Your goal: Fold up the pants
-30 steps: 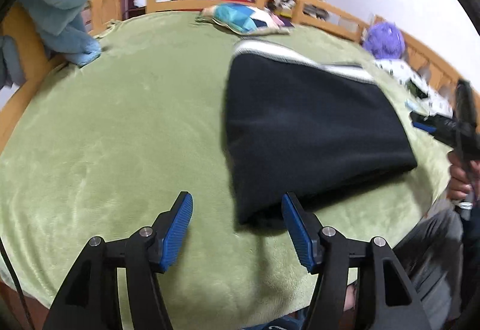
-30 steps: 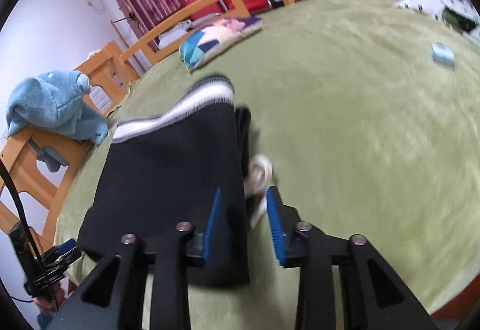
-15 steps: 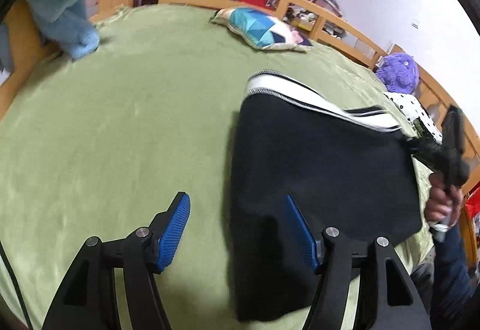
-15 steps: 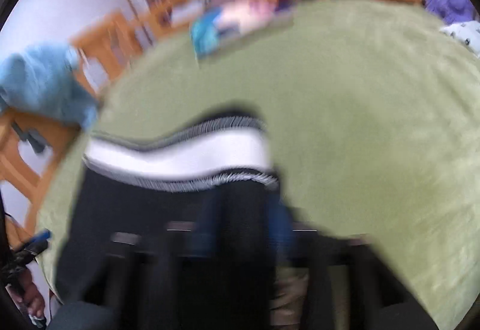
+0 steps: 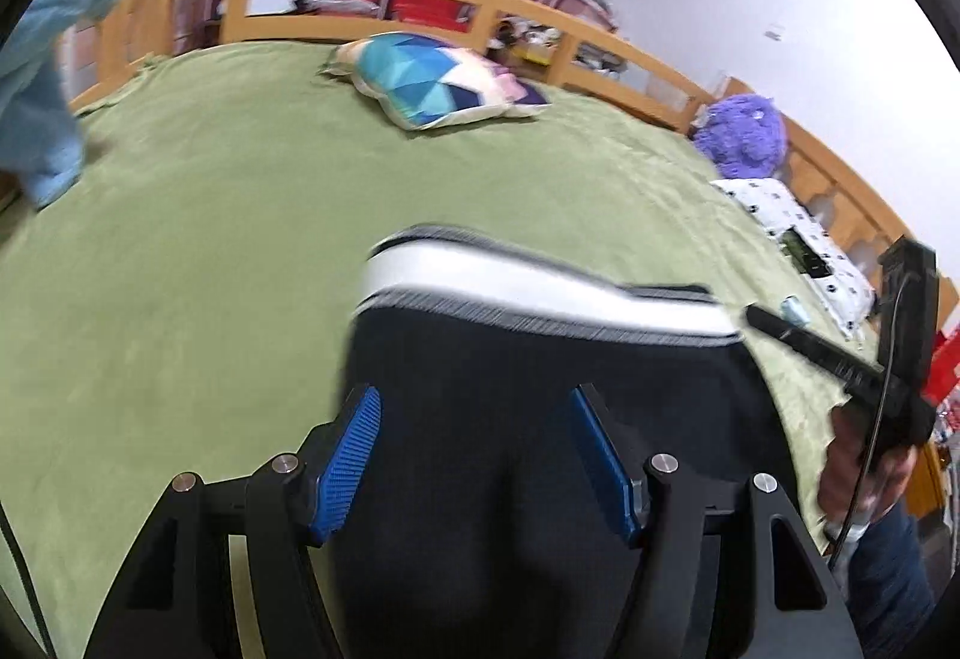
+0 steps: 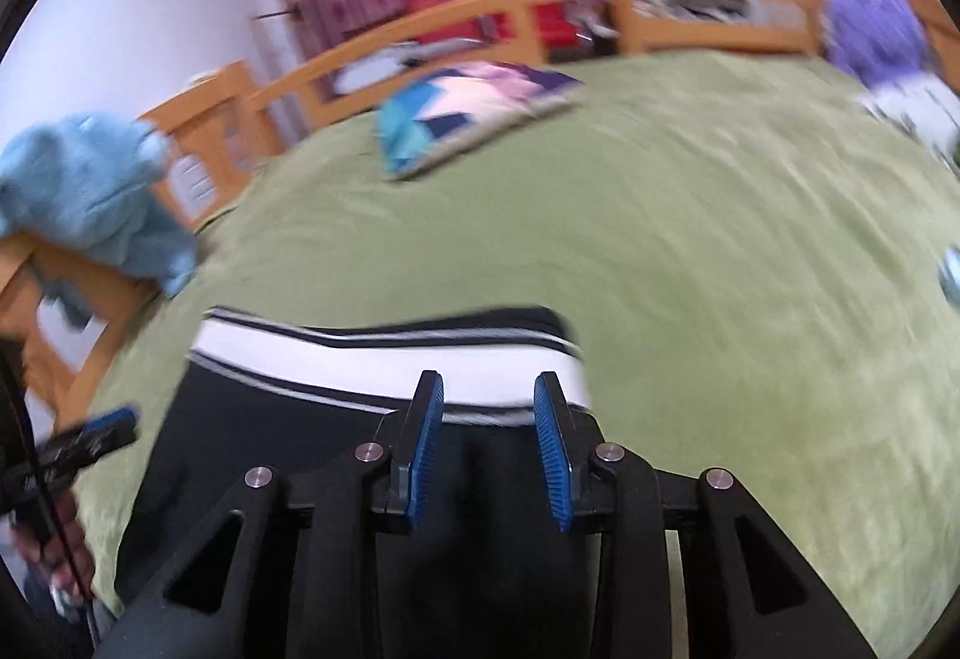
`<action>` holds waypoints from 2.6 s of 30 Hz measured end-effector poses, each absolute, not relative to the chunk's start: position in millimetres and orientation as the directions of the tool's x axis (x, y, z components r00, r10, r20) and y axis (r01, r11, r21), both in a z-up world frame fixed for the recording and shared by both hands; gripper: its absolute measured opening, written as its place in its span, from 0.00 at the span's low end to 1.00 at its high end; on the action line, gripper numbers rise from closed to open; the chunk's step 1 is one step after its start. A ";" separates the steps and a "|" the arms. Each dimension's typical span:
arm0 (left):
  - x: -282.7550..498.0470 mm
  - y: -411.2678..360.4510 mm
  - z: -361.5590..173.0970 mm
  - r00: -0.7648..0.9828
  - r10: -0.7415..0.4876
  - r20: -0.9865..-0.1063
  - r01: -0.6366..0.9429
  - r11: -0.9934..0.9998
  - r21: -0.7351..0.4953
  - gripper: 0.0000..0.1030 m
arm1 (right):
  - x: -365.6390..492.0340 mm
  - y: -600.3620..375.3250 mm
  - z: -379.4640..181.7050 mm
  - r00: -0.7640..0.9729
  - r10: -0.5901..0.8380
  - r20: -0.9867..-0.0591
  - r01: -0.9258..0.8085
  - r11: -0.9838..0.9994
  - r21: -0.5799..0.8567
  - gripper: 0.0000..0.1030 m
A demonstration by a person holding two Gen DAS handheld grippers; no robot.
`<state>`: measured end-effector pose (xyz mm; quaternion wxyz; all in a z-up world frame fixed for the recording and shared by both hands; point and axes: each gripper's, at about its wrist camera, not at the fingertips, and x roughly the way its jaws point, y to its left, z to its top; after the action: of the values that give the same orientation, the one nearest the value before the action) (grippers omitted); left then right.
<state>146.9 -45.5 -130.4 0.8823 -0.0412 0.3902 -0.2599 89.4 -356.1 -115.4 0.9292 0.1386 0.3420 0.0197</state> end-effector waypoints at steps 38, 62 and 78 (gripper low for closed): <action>-34.2 -22.0 -58.8 0.679 -0.298 -0.671 0.299 0.947 -0.118 0.70 | -88.2 -290.0 -72.0 0.747 -0.028 -0.664 0.193 0.965 0.175 0.60; -103.5 -52.4 -0.6 0.787 -0.218 -0.578 0.239 0.970 -0.041 0.90 | -163.1 -273.7 10.7 0.804 -0.182 -0.566 0.269 0.960 0.073 0.97; -102.9 -46.8 2.1 0.791 -0.213 -0.574 0.232 0.972 -0.041 0.90 | -168.1 -270.5 11.8 0.805 -0.183 -0.565 0.273 0.959 0.079 0.97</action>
<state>-102.9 -46.8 2.1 0.9460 0.0159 0.3016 -0.1175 -168.1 -270.5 11.8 0.9467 0.0783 0.2882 -0.1205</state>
